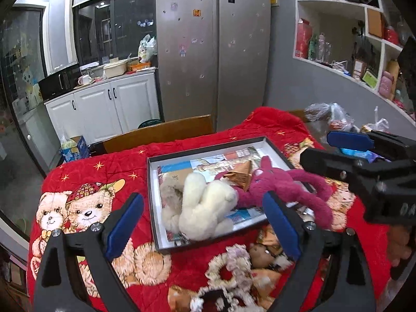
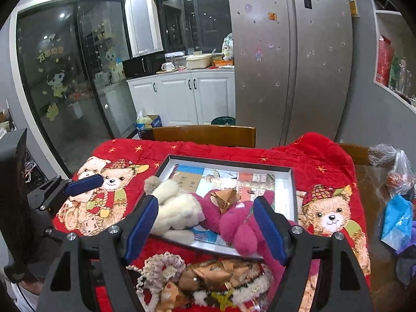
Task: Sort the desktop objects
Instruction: 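Withdraw both grippers from the box toward the scattered items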
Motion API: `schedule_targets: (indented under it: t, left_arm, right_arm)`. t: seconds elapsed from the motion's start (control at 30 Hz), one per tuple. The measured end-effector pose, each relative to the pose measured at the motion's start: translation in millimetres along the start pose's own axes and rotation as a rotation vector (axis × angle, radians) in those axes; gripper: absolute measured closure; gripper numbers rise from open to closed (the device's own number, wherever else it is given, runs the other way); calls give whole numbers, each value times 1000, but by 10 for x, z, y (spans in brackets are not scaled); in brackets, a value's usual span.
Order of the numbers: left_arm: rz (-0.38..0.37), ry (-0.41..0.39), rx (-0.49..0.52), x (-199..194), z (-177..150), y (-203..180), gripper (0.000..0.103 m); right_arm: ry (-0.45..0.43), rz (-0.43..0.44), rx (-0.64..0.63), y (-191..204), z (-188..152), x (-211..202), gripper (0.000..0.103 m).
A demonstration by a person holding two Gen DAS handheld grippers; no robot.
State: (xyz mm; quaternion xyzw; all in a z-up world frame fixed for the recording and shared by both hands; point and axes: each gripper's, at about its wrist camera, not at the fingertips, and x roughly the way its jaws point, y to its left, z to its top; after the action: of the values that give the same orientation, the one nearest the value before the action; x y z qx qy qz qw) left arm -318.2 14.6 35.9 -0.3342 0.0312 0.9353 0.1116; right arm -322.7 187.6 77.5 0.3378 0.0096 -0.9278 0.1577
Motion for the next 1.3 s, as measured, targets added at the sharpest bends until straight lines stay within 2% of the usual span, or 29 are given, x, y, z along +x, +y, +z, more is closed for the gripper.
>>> schedule_targets:
  t: [0.27, 0.53, 0.7, 0.77, 0.93, 1.13, 1.3]
  left_arm:
    - [-15, -10, 9, -505, -257, -99, 3]
    - [-59, 17, 14, -722, -658, -314, 3]
    - [-67, 40, 17, -721, -897, -422, 3]
    - [-92, 44, 39, -706, -976, -462, 3]
    - [-123, 69, 44, -627, -1206, -543, 3]
    - [-127, 127, 36, -393, -1487, -605, 3]
    - [-120, 151, 28, -230, -1615, -605, 3]
  right_arm:
    - [-28, -25, 7, 10, -161, -446, 23]
    - [-4, -47, -45, 243, -481, -573, 23]
    - [4, -31, -50, 324, -686, -680, 23]
    - [-1, -29, -45, 334, -783, -742, 23]
    - [2, -65, -37, 326, -1032, -810, 23]
    - [27, -112, -14, 205, -1363, -704, 23]
    - [97, -120, 56, 17, -1668, -536, 23]
